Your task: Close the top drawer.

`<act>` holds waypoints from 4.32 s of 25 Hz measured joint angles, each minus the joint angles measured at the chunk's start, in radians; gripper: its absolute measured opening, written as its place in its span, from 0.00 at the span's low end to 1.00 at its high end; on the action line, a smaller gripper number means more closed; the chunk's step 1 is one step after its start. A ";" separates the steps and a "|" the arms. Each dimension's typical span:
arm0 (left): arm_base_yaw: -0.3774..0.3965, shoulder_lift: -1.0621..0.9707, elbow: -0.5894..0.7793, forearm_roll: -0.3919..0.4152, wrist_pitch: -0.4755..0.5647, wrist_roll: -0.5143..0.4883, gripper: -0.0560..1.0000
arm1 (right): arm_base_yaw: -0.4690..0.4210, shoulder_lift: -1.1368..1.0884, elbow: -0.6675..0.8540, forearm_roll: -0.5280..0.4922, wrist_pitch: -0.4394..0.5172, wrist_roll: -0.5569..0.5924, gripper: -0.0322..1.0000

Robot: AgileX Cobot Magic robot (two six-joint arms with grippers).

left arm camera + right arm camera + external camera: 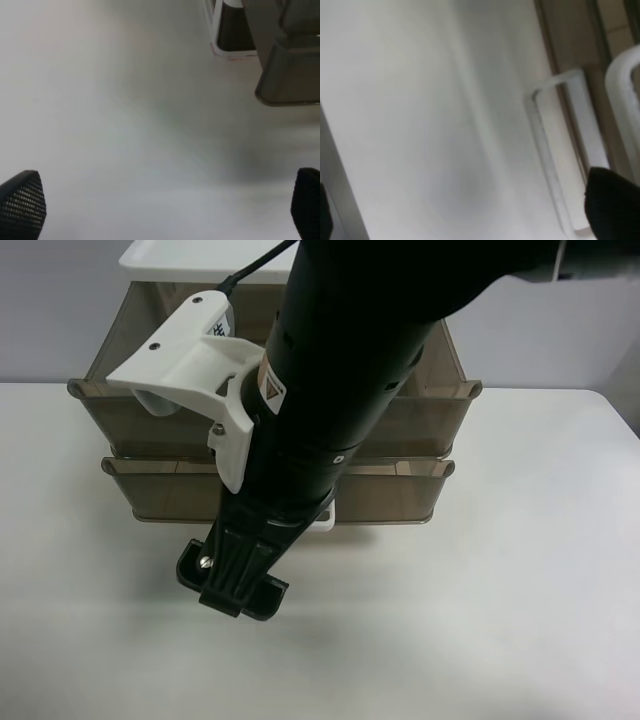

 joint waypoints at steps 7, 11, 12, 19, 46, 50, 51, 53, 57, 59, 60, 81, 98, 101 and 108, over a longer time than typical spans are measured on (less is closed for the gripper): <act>0.000 0.000 0.000 0.000 0.000 0.000 0.99 | -0.047 0.000 0.000 0.011 -0.045 -0.005 0.99; 0.000 0.000 0.000 0.000 0.000 0.000 0.99 | -0.079 0.000 0.000 0.006 -0.085 -0.011 0.99; 0.000 0.000 0.000 0.000 0.000 0.000 0.99 | -0.090 0.000 0.000 0.004 -0.097 -0.012 0.99; 0.000 0.000 0.000 0.000 0.000 0.000 0.99 | -0.144 0.039 -0.035 -0.007 -0.146 -0.023 0.99; 0.000 0.000 0.000 0.000 0.000 0.000 0.99 | -0.304 0.199 -0.254 -0.067 -0.160 -0.053 0.99; 0.000 0.000 0.000 0.000 0.000 0.000 0.99 | -0.307 0.201 -0.254 -0.063 -0.162 -0.060 0.99; 0.000 0.000 0.000 0.000 0.000 0.000 0.99 | -0.307 0.201 -0.254 -0.060 -0.162 -0.060 0.99; 0.000 0.000 0.000 0.000 0.000 0.000 0.99 | -0.307 0.193 -0.254 -0.048 -0.154 -0.062 0.99; 0.000 0.000 0.000 0.000 0.000 0.000 0.99 | -0.307 0.102 -0.254 -0.036 -0.077 -0.063 0.99; 0.000 0.000 0.000 0.000 0.000 0.000 0.99 | -0.304 0.019 -0.255 -0.023 -0.008 -0.063 0.99; 0.000 0.000 0.000 0.000 0.000 0.000 0.99 | -0.304 -0.016 -0.256 -0.018 0.033 -0.062 0.99; 0.000 0.000 0.000 0.000 0.000 0.000 0.99 | -0.304 -0.875 0.217 -0.151 0.276 0.087 0.98; 0.000 0.000 0.000 0.000 0.000 0.000 0.99 | -0.978 -1.611 0.782 -0.018 0.136 0.160 0.98; 0.000 0.000 0.000 0.000 0.000 0.000 0.99 | -0.993 -1.611 0.782 -0.023 0.134 0.160 0.98; 0.000 0.000 0.000 0.000 0.000 0.000 0.99 | -0.993 -1.611 0.782 -0.023 0.134 0.160 0.98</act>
